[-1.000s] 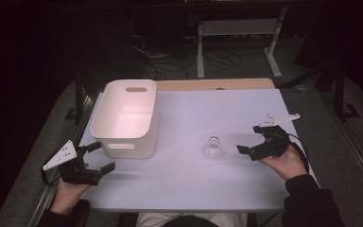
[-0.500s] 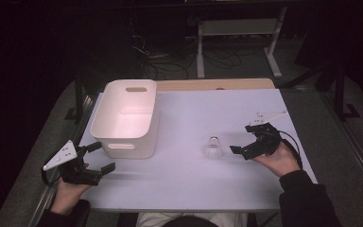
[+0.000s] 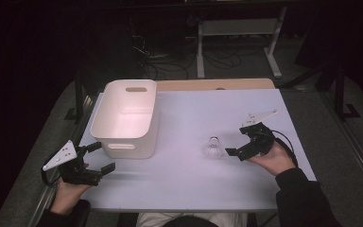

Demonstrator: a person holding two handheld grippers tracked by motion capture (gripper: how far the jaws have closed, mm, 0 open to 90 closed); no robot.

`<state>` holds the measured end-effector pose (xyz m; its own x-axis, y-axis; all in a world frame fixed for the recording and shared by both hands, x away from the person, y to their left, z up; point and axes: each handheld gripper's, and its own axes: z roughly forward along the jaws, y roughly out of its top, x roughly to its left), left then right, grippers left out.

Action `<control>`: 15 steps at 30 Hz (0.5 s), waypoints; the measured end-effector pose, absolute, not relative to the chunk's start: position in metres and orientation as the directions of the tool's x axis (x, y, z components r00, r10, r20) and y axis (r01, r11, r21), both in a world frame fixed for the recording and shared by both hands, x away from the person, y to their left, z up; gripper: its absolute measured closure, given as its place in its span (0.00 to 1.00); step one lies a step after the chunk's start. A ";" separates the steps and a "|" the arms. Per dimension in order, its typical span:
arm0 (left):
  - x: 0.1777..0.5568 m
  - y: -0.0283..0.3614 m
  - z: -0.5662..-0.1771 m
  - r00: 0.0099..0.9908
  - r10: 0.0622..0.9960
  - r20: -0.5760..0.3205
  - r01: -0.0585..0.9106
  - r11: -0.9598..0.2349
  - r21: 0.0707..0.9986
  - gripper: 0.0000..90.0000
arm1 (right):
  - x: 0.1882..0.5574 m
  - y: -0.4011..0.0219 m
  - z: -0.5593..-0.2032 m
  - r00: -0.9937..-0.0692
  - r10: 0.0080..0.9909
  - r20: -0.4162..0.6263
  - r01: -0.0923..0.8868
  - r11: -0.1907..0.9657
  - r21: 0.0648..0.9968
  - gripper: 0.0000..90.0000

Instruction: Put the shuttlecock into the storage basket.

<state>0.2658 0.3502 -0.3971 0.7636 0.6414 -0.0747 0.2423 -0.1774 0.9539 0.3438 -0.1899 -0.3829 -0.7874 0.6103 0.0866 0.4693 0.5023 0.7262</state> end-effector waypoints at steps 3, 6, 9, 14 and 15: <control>0.266 0.350 -0.397 0.764 0.641 -0.073 0.241 -0.178 0.954 0.00 | 0.345 -0.188 -0.384 -0.791 0.606 0.088 0.472 0.512 0.718 0.00; 0.265 0.350 -0.397 0.765 0.640 -0.073 0.240 -0.177 0.954 0.00 | 0.347 -0.186 -0.385 -0.792 0.603 0.090 0.475 0.518 0.711 0.00; 0.265 0.350 -0.397 0.765 0.639 -0.073 0.240 -0.178 0.954 0.00 | 0.349 -0.184 -0.387 -0.794 0.601 0.094 0.479 0.523 0.704 0.02; 0.265 0.350 -0.397 0.766 0.638 -0.072 0.238 -0.178 0.955 0.00 | 0.353 -0.182 -0.390 -0.805 0.584 0.108 0.483 0.538 0.691 0.06; 0.265 0.350 -0.397 0.766 0.639 -0.072 0.238 -0.178 0.955 0.00 | 0.354 -0.182 -0.391 -0.805 0.582 0.110 0.484 0.538 0.690 0.07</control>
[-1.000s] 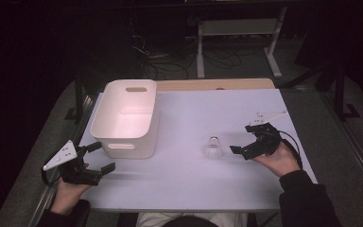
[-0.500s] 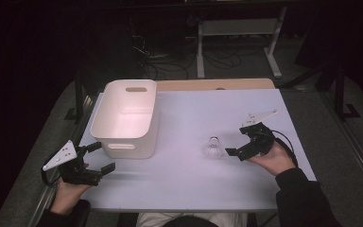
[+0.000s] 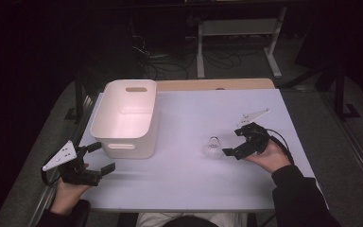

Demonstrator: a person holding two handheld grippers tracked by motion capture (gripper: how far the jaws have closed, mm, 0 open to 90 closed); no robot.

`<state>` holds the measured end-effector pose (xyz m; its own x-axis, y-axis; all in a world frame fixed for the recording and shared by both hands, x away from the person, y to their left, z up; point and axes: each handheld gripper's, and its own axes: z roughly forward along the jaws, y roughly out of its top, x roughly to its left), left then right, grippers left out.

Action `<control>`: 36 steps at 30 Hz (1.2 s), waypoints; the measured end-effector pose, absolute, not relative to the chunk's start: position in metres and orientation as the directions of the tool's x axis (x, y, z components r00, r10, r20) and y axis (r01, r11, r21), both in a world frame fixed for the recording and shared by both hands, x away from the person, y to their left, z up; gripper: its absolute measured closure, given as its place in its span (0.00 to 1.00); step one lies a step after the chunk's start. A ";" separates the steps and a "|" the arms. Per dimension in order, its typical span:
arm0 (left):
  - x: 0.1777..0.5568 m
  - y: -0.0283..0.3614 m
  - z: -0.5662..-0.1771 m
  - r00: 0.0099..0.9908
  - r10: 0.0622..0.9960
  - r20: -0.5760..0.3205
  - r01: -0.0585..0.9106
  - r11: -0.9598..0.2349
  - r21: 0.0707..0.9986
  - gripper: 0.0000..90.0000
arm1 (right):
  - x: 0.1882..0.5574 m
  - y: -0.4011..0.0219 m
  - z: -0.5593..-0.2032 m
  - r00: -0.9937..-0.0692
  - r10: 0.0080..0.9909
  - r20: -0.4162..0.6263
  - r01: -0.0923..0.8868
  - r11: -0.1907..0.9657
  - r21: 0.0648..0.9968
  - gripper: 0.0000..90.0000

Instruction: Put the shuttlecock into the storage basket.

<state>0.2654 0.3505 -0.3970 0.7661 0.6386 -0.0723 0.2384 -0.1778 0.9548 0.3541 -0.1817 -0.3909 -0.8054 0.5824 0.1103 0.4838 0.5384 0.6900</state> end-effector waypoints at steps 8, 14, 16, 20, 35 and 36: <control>0.265 0.350 -0.397 0.767 0.638 -0.072 0.238 -0.178 0.955 0.00 | 0.361 -0.183 -0.395 -0.821 0.551 0.148 0.495 0.559 0.665 0.21; 0.265 0.350 -0.397 0.767 0.637 -0.072 0.237 -0.178 0.955 0.00 | 0.365 -0.182 -0.398 -0.838 0.523 0.159 0.485 0.579 0.655 0.40; 0.265 0.350 -0.397 0.767 0.637 -0.072 0.237 -0.178 0.955 0.00 | 0.365 -0.182 -0.399 -0.837 0.523 0.162 0.488 0.580 0.652 0.48; 0.265 0.350 -0.397 0.768 0.636 -0.072 0.237 -0.178 0.955 0.00 | 0.367 -0.183 -0.400 -0.835 0.525 0.162 0.491 0.580 0.650 0.64; 0.265 0.350 -0.397 0.769 0.635 -0.071 0.236 -0.178 0.955 0.00 | 0.377 -0.183 -0.412 -0.803 0.555 0.216 0.555 0.568 0.608 0.99; 0.265 0.350 -0.397 0.769 0.635 -0.072 0.236 -0.178 0.955 0.00 | 0.378 -0.182 -0.414 -0.802 0.556 0.219 0.560 0.570 0.602 0.99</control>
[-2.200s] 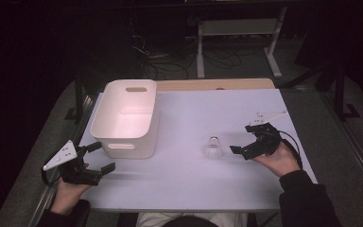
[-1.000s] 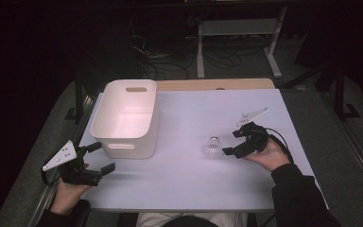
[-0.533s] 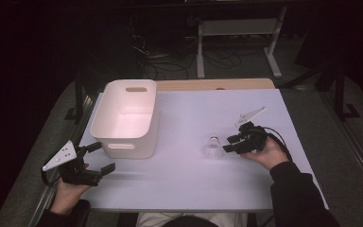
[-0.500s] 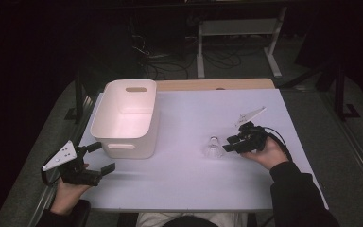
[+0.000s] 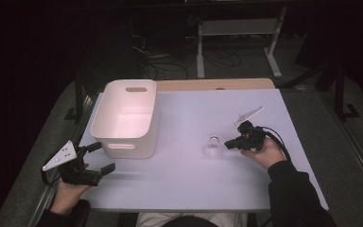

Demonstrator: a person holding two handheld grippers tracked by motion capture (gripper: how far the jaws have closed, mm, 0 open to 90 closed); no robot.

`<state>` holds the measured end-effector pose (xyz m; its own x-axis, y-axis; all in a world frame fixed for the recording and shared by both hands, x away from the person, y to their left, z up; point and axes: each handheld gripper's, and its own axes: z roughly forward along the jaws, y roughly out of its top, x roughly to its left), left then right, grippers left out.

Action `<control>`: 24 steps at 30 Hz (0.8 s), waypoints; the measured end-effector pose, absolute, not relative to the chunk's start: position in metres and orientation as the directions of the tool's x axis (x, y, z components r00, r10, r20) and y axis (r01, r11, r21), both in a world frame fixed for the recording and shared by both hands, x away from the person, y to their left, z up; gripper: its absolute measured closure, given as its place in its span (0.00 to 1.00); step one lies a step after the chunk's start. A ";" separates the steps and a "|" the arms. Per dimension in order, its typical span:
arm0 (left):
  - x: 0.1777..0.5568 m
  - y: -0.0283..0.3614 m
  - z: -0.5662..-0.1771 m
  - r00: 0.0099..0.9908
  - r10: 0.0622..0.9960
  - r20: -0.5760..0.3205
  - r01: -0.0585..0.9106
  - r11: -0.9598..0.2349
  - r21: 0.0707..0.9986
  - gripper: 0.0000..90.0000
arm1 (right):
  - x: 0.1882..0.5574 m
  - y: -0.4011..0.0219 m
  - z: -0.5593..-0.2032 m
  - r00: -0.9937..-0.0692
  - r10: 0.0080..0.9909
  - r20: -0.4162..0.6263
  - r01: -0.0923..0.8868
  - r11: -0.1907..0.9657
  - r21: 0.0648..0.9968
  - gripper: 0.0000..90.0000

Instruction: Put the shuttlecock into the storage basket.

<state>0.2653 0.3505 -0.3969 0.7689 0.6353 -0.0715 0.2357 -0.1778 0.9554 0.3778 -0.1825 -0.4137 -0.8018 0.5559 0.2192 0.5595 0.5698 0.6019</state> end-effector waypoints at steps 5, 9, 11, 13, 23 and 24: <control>0.265 0.350 -0.397 0.769 0.635 -0.071 0.235 -0.178 0.956 0.00 | 0.378 -0.180 -0.418 -0.799 0.557 0.227 0.569 0.576 0.588 0.99; 0.265 0.350 -0.397 0.769 0.635 -0.071 0.235 -0.178 0.956 0.00 | 0.379 -0.178 -0.420 -0.800 0.553 0.234 0.571 0.582 0.578 0.99; 0.265 0.350 -0.397 0.769 0.635 -0.072 0.237 -0.178 0.955 0.00 | 0.378 -0.177 -0.422 -0.798 0.553 0.239 0.576 0.583 0.573 0.99; 0.265 0.350 -0.397 0.769 0.635 -0.072 0.236 -0.178 0.955 0.00 | 0.379 -0.176 -0.424 -0.801 0.550 0.236 0.572 0.586 0.574 0.99; 0.265 0.350 -0.397 0.768 0.636 -0.073 0.238 -0.178 0.955 0.00 | 0.379 -0.165 -0.432 -0.809 0.535 0.244 0.567 0.599 0.565 0.99; 0.265 0.350 -0.397 0.768 0.636 -0.073 0.237 -0.178 0.955 0.00 | 0.379 -0.164 -0.432 -0.807 0.536 0.246 0.569 0.599 0.564 0.99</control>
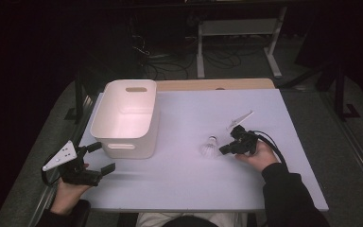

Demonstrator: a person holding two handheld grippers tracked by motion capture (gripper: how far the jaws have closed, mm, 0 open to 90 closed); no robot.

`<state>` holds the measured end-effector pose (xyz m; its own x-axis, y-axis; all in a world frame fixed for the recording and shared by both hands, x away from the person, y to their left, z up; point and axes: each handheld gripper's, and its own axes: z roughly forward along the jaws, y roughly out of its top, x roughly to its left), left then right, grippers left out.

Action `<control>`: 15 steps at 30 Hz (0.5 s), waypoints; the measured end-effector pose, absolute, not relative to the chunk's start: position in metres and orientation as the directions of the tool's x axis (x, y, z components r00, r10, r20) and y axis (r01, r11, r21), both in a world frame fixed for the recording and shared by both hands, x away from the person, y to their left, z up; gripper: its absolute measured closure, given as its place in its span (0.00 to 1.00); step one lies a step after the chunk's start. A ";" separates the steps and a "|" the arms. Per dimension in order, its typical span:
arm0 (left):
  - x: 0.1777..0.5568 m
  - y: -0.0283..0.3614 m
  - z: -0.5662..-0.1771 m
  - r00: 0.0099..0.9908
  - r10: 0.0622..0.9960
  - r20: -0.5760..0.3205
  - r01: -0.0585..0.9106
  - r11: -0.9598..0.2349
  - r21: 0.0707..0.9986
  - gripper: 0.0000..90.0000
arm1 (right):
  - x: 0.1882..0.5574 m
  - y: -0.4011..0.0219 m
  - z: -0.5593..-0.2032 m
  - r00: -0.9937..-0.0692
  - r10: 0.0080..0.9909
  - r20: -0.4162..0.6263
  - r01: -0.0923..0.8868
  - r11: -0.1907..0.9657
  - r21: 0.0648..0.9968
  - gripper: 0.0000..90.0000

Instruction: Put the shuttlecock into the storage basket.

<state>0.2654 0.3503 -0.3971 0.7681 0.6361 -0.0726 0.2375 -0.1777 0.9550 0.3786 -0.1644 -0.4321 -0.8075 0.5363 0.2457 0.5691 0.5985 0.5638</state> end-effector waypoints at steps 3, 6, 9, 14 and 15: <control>0.265 0.350 -0.397 0.768 0.637 -0.073 0.238 -0.178 0.955 0.00 | 0.379 -0.163 -0.433 -0.809 0.533 0.248 0.566 0.595 0.570 0.99; 0.265 0.350 -0.397 0.767 0.637 -0.074 0.239 -0.177 0.955 0.00 | 0.380 -0.161 -0.433 -0.810 0.529 0.252 0.565 0.593 0.574 0.99; 0.265 0.350 -0.397 0.768 0.636 -0.073 0.238 -0.178 0.955 0.00 | 0.381 -0.158 -0.433 -0.810 0.528 0.254 0.566 0.592 0.573 0.99; 0.265 0.350 -0.397 0.768 0.637 -0.074 0.240 -0.177 0.955 0.00 | 0.381 -0.153 -0.434 -0.813 0.522 0.256 0.562 0.593 0.576 0.99; 0.265 0.350 -0.397 0.768 0.637 -0.074 0.239 -0.178 0.955 0.00 | 0.382 -0.152 -0.434 -0.815 0.521 0.254 0.560 0.595 0.577 0.99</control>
<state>0.2654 0.3502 -0.3971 0.7676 0.6367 -0.0739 0.2391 -0.1776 0.9546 0.3816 -0.1519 -0.4339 -0.8151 0.5209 0.2535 0.5596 0.5947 0.5772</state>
